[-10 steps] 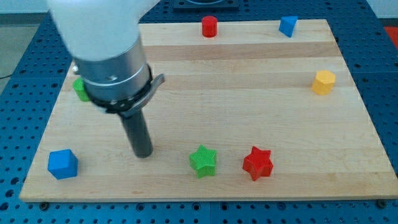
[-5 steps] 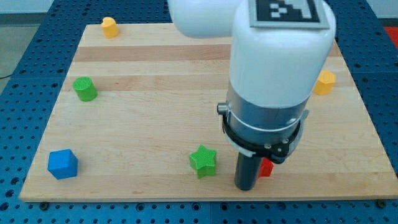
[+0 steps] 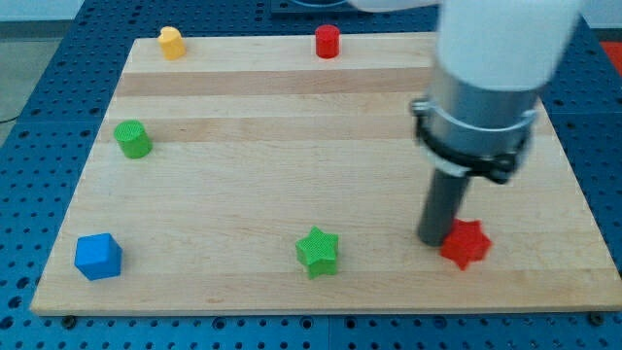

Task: Move the red star to bottom right

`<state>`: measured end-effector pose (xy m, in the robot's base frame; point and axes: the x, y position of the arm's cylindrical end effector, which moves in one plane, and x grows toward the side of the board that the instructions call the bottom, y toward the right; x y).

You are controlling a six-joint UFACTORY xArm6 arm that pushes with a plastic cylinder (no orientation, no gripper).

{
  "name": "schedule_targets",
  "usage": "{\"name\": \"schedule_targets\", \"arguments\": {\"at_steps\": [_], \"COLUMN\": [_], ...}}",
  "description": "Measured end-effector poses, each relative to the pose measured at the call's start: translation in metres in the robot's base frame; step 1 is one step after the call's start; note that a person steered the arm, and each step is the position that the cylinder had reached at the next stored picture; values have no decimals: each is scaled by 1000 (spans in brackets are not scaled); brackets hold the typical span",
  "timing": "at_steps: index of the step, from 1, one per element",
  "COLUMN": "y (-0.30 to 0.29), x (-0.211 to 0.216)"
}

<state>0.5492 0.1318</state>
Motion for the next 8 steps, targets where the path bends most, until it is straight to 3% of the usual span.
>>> {"name": "schedule_targets", "arguments": {"at_steps": [2,4,6,8], "y": [61,19,30,31], "x": [0,2,46,47]}}
